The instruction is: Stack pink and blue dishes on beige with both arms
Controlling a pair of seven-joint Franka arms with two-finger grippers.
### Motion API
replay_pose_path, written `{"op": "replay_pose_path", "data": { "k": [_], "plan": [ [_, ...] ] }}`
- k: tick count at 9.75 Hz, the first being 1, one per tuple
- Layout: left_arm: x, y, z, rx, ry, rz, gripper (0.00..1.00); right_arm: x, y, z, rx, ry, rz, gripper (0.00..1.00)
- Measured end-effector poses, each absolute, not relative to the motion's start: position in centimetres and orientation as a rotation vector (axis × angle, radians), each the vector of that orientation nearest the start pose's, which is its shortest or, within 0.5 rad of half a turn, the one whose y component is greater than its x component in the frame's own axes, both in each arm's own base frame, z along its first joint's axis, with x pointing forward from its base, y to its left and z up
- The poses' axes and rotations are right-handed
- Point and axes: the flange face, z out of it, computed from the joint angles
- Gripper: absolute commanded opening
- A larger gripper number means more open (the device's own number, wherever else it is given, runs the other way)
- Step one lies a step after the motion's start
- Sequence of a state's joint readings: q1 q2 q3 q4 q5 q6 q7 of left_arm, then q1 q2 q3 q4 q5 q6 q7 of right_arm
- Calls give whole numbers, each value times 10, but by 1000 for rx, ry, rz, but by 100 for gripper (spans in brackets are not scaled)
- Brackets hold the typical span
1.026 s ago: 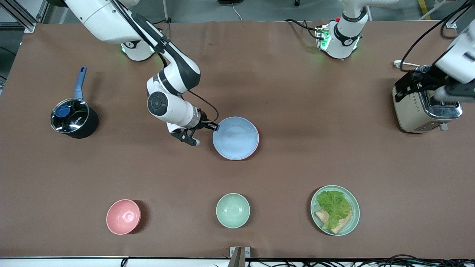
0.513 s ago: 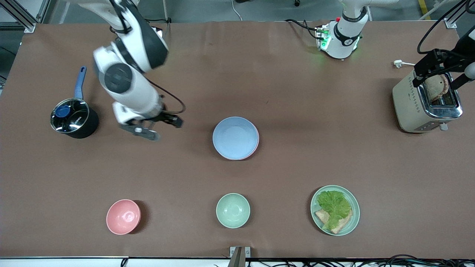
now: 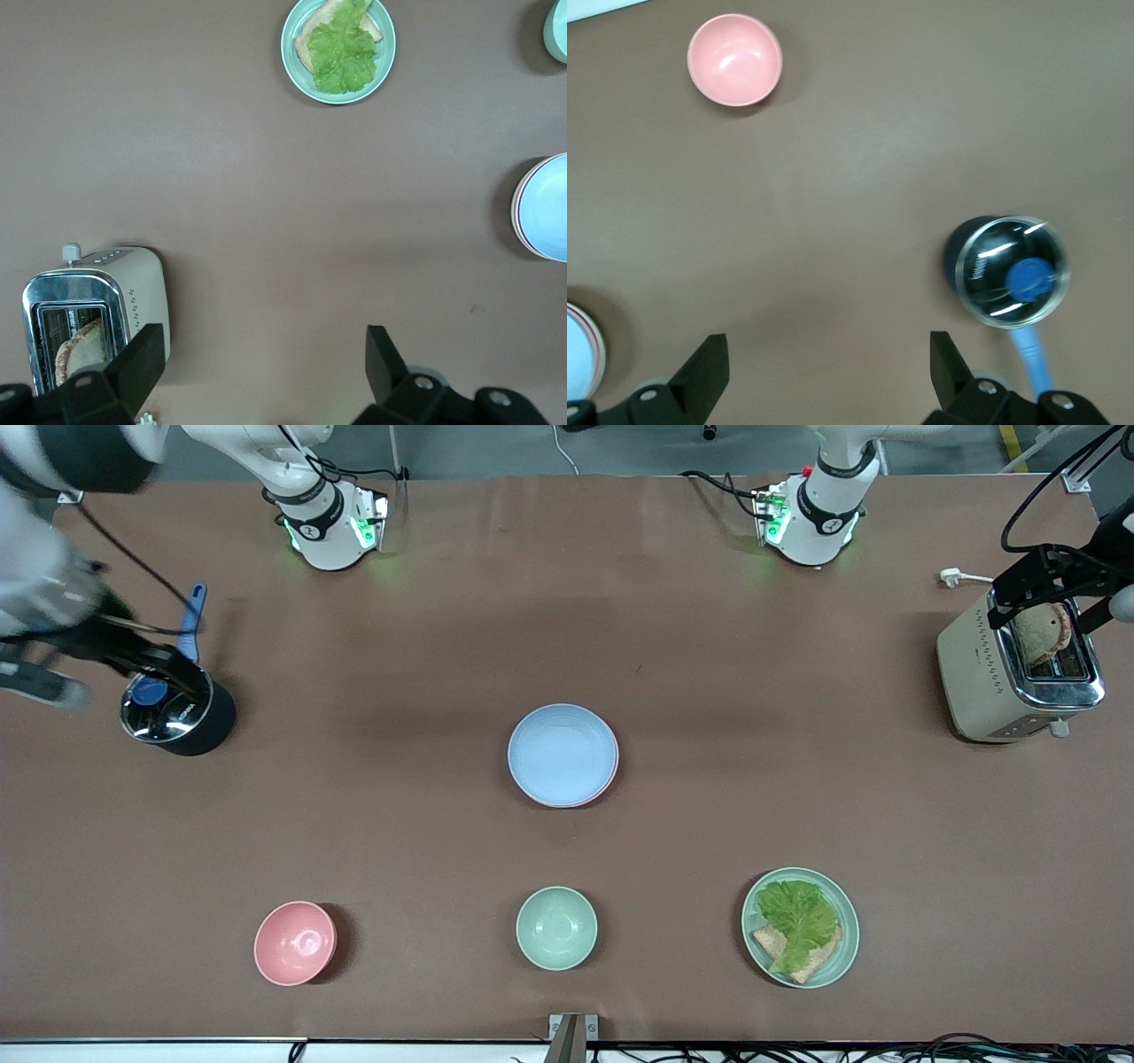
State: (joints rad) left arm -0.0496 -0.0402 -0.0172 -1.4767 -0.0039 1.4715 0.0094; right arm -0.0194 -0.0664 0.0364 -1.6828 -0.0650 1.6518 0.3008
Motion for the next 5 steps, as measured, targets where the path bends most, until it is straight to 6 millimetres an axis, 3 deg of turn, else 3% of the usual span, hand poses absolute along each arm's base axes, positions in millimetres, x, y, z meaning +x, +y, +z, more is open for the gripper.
{"op": "replay_pose_path", "data": {
  "k": [2,3,5],
  "plan": [
    [530,-36,681,-3144,121,-52,100,534,-49,641,-3156,358,-74,100],
    [530,-37,681,-3144,121,-54,100,534,-58,653,-3157,332,-109,100],
    [530,-37,682,-3144,124,-57,100,539,-57,673,-3160,321,-116,100]
  ]
}}
